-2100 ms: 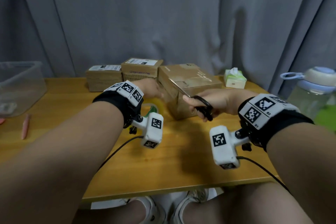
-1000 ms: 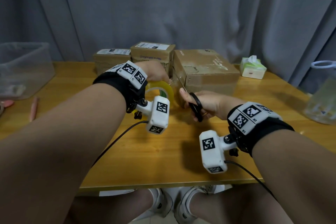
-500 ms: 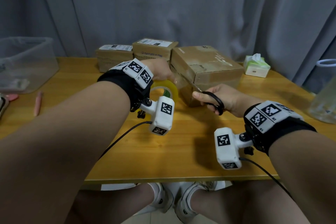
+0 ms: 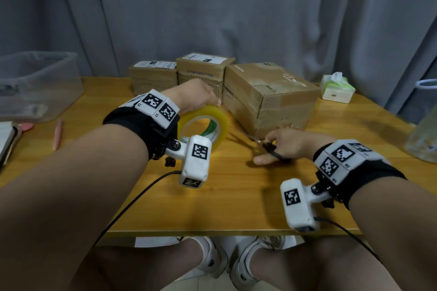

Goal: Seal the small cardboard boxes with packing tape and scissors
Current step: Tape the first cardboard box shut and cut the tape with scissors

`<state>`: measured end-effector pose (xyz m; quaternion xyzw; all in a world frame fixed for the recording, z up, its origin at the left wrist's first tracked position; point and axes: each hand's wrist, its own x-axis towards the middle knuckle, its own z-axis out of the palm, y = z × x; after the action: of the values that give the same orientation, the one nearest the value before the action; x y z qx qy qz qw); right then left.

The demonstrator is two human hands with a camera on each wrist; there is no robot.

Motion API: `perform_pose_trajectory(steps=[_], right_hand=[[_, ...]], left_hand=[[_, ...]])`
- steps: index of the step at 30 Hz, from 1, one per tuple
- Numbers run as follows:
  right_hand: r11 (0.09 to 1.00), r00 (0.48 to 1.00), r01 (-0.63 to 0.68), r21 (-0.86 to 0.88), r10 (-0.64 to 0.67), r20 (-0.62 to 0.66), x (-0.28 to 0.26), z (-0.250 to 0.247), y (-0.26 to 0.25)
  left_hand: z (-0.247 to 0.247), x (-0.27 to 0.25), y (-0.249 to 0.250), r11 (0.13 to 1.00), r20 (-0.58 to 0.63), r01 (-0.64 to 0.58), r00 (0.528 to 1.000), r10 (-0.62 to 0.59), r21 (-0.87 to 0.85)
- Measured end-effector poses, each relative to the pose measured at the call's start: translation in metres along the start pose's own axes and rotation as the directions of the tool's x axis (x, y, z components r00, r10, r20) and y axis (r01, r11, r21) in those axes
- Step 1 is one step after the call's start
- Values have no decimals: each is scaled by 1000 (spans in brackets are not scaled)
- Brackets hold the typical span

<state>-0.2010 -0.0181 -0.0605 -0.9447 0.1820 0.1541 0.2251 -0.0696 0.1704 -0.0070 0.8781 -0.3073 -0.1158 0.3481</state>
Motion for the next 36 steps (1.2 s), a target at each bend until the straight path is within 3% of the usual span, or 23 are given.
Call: perform_pose_trajectory(steps=[2, 8, 10, 11, 12, 14, 15, 16, 18, 19, 23, 29, 32, 34, 36], right_hand=[[995, 999, -17, -100, 13, -36, 2, 8, -6], [982, 994, 77, -173, -90, -68, 9, 8, -33], [970, 975, 121, -211, -155, -157, 6, -1, -42], [970, 941, 144, -193, -195, -275, 4, -8, -46], [972, 874, 157, -172, -218, -435, 2, -15, -51], [966, 643, 139, -219, -256, -722, 4, -29, -60], [955, 578, 107, -275, -285, -765, 10, -34, -62], [945, 603, 55, -322, -289, -744, 18, -37, -63], [942, 739, -29, -333, -204, -642, 37, -34, -60], [950, 775, -48, -310, -160, -611, 44, -30, -57], [940, 728, -51, -338, -197, -657, 56, -21, -48], [901, 734, -100, -423, -220, -642, 62, -18, -47], [928, 709, -15, -373, -253, -658, 59, -22, -44], [942, 716, 39, -334, -260, -648, 59, -26, -41], [933, 742, 15, -361, -252, -621, 61, -27, -41]], left_hand=[[0, -1, 0, 1000, -11, 10, 1000, -10, -12], [1, 0, 2, 1000, -4, 25, 1000, -25, -11], [1, 0, 3, 1000, -6, 23, 1000, -23, 2], [1, 1, 3, 1000, -9, 22, 1000, -22, 3], [1, 2, 4, 1000, -10, 23, 1000, -22, 4], [0, 4, 4, 1000, -4, 25, 1000, -25, 6], [0, 5, 4, 1000, 0, 31, 1000, -31, 3], [-1, 5, 4, 999, 5, 36, 999, -36, -2], [-2, 6, 5, 999, 20, 38, 999, -38, 9], [-2, 6, 4, 999, 24, 36, 999, -37, 27], [-4, 9, -1, 1000, 18, 25, 1000, -26, 15], [-5, 7, -3, 998, 10, 34, 999, -33, -47], [-4, 7, -5, 998, 4, 31, 1000, -31, -53], [-5, 8, -7, 997, -1, 26, 1000, -26, -68], [-7, 7, -8, 995, 4, 15, 1000, -15, -101]])
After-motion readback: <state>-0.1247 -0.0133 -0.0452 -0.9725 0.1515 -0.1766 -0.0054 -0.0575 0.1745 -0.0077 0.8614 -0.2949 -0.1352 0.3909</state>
